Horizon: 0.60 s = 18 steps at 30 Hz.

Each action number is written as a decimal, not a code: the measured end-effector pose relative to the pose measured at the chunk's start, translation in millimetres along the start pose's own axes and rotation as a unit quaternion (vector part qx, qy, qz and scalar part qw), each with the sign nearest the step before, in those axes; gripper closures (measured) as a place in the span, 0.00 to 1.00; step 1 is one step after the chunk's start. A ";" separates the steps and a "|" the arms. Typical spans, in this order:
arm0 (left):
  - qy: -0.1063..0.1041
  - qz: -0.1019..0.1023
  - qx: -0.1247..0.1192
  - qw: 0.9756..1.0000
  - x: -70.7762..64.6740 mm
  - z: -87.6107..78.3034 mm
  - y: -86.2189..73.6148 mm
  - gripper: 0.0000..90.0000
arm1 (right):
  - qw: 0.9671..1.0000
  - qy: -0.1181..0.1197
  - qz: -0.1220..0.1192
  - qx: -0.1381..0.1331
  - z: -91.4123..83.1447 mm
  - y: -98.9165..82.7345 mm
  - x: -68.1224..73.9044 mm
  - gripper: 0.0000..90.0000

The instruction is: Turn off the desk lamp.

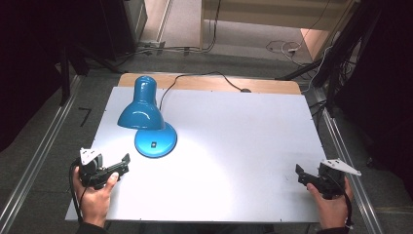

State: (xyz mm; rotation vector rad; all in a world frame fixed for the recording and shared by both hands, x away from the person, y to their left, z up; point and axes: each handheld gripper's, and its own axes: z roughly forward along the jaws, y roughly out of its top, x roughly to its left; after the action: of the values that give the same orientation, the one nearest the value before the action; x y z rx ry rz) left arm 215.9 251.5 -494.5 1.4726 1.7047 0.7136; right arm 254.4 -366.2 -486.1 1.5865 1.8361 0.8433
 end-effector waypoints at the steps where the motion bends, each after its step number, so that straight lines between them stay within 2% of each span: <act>1: -0.002 0.000 0.000 1.000 -0.4 -0.1 0.3 0.08 | 1.000 0.003 0.001 0.000 -1.7 -0.6 -0.9 0.12; 9: -0.013 0.013 0.005 1.000 -11.7 4.6 2.5 0.09 | 1.000 -0.005 0.013 0.008 -2.8 -4.8 -9.4 0.12; 18: -0.012 0.013 0.007 1.000 -16.7 7.0 2.1 0.09 | 1.000 -0.006 0.026 0.005 -3.6 -3.5 -16.1 0.12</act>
State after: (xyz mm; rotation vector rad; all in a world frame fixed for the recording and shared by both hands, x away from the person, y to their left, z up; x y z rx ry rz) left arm 223.6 235.0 -493.7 1.5094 1.6792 0.6965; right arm 251.7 -382.8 -486.3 1.6473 1.8002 0.8477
